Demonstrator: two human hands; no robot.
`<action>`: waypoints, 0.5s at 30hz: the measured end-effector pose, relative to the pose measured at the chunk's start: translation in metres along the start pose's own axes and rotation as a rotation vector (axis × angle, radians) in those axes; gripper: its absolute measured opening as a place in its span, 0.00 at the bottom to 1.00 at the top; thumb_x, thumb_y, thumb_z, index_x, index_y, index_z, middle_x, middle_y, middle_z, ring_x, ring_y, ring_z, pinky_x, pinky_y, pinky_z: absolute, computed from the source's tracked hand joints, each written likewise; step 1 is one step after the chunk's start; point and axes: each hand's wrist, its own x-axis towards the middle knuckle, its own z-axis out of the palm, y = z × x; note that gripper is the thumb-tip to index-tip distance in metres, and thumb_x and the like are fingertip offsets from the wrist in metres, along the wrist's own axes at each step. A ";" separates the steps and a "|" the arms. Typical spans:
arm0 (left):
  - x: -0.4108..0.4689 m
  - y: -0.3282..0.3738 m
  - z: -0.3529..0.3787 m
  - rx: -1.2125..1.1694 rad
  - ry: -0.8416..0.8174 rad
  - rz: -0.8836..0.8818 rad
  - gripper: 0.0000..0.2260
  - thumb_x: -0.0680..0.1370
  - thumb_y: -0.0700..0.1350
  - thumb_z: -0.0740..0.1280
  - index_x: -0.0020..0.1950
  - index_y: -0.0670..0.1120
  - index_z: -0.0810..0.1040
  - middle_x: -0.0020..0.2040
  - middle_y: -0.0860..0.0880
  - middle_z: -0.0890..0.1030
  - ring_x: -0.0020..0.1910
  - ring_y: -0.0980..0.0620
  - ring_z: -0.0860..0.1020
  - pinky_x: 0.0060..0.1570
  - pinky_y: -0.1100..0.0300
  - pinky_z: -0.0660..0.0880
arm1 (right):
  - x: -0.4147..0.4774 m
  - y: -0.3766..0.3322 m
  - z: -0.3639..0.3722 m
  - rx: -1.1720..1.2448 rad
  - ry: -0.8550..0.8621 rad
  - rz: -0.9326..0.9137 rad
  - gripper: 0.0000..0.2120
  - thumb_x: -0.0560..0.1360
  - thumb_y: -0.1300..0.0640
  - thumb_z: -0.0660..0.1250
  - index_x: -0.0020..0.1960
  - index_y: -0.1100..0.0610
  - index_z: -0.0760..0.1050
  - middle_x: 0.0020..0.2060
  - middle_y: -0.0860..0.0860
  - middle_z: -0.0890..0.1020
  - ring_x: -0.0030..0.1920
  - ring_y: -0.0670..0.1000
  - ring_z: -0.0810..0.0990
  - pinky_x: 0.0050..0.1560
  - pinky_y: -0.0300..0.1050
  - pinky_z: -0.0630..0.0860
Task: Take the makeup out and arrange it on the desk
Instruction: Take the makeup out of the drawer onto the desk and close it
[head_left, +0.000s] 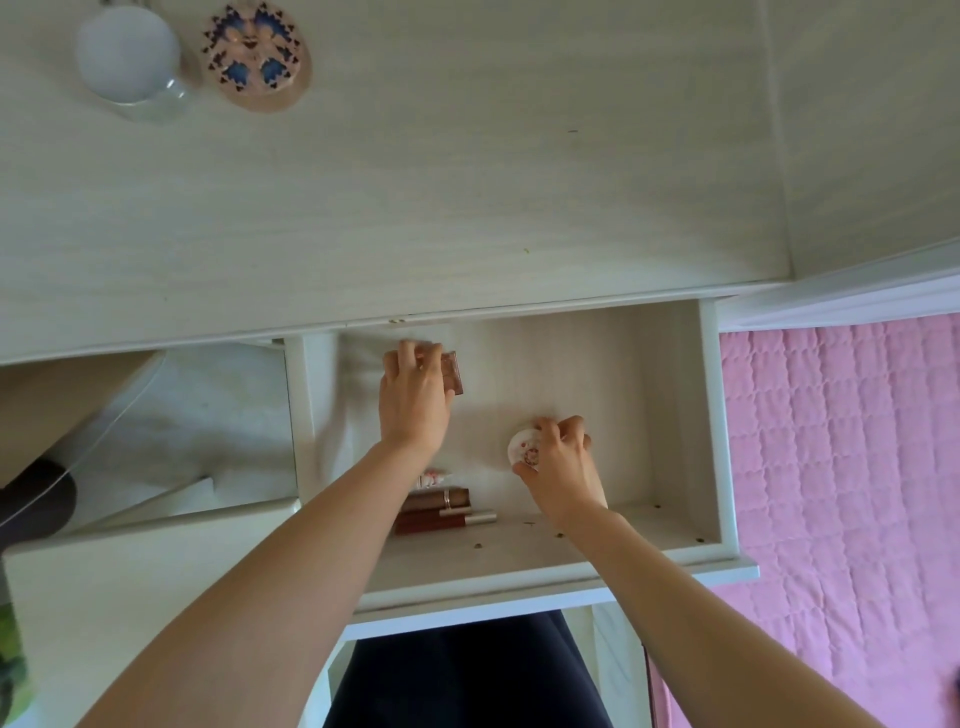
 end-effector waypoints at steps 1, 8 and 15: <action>-0.001 0.000 0.000 -0.021 -0.001 0.001 0.21 0.73 0.43 0.72 0.65 0.44 0.73 0.62 0.43 0.68 0.61 0.42 0.68 0.55 0.51 0.75 | -0.001 -0.001 0.001 0.022 0.004 0.003 0.27 0.74 0.52 0.69 0.67 0.58 0.62 0.61 0.58 0.63 0.61 0.59 0.68 0.55 0.49 0.75; -0.016 -0.004 -0.006 -0.424 -0.024 -0.117 0.13 0.74 0.38 0.71 0.58 0.42 0.77 0.57 0.46 0.69 0.46 0.52 0.72 0.53 0.65 0.70 | -0.007 0.002 0.004 0.274 -0.020 -0.030 0.24 0.70 0.59 0.73 0.56 0.56 0.61 0.56 0.55 0.70 0.52 0.56 0.75 0.48 0.46 0.76; -0.044 -0.003 -0.025 -0.692 -0.003 -0.229 0.16 0.72 0.37 0.72 0.59 0.45 0.78 0.53 0.47 0.79 0.52 0.50 0.78 0.54 0.61 0.73 | -0.023 -0.014 -0.015 0.486 0.025 -0.005 0.25 0.71 0.56 0.73 0.60 0.52 0.61 0.58 0.52 0.69 0.51 0.51 0.74 0.47 0.40 0.74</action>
